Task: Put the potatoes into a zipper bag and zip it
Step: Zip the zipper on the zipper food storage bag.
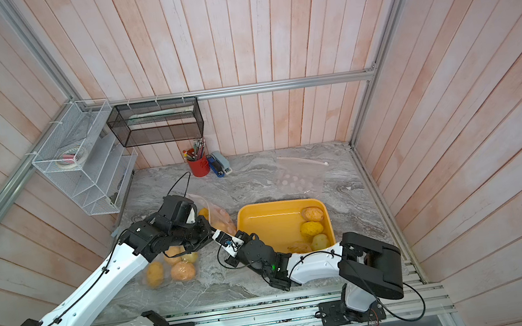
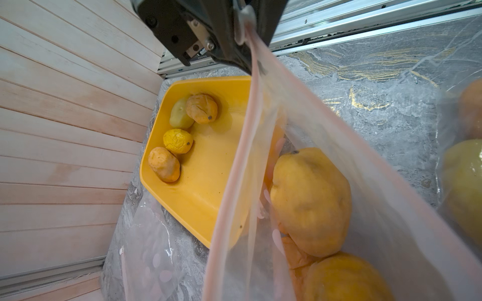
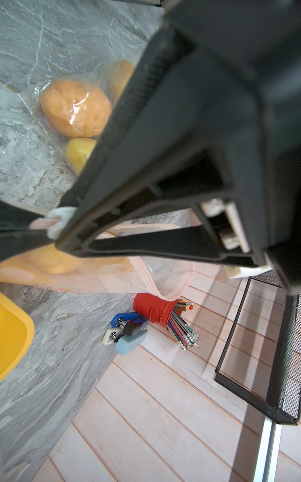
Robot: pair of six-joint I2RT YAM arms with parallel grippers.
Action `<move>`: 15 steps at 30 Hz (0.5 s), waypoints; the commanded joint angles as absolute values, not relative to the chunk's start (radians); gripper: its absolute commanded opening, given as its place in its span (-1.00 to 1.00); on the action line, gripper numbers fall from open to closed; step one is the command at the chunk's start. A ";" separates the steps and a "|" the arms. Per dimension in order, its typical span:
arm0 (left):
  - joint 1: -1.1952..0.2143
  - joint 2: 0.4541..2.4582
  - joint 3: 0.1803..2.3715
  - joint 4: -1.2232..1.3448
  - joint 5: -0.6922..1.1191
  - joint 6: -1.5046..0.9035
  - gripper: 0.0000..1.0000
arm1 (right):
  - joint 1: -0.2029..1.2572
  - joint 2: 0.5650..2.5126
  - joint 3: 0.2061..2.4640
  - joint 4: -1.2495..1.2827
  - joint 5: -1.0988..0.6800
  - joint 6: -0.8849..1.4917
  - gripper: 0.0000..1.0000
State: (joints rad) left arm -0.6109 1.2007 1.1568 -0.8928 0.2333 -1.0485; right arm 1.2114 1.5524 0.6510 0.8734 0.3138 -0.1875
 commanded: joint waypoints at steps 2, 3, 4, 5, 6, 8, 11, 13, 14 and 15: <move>-0.587 1.205 1.160 -0.886 0.256 -1.022 -0.78 | 1.216 1.570 0.684 0.872 0.320 -0.173 -1.00; -0.578 1.207 1.159 -0.889 0.255 -1.019 -0.83 | 1.216 1.569 0.684 0.873 0.319 -0.172 -1.00; -0.567 1.207 1.156 -0.889 0.258 -1.014 -0.92 | 1.216 1.568 0.684 0.872 0.320 -0.170 -1.00; -0.553 1.209 1.151 -0.884 0.265 -1.006 -0.94 | 1.217 1.566 0.684 0.871 0.319 -0.168 -1.00; -0.538 1.211 1.147 -0.884 0.273 -0.998 -0.97 | 1.218 1.563 0.684 0.870 0.315 -0.166 -1.00; -0.504 1.221 1.148 -0.880 0.298 -0.973 -1.00 | 1.220 1.558 0.684 0.867 0.309 -0.163 -1.00; -0.469 1.241 1.169 -0.897 0.294 -0.939 -1.00 | 1.223 1.552 0.685 0.865 0.307 -0.158 -1.00; -0.455 1.244 1.178 -0.903 0.282 -0.924 -1.00 | 1.224 1.548 0.685 0.862 0.306 -0.156 -1.00; -0.447 1.245 1.183 -0.908 0.272 -0.917 -1.00 | 1.225 1.545 0.683 0.861 0.306 -0.153 -1.00; -0.437 1.245 1.187 -0.912 0.267 -0.911 -1.00 | 1.226 1.541 0.682 0.861 0.307 -0.151 -1.00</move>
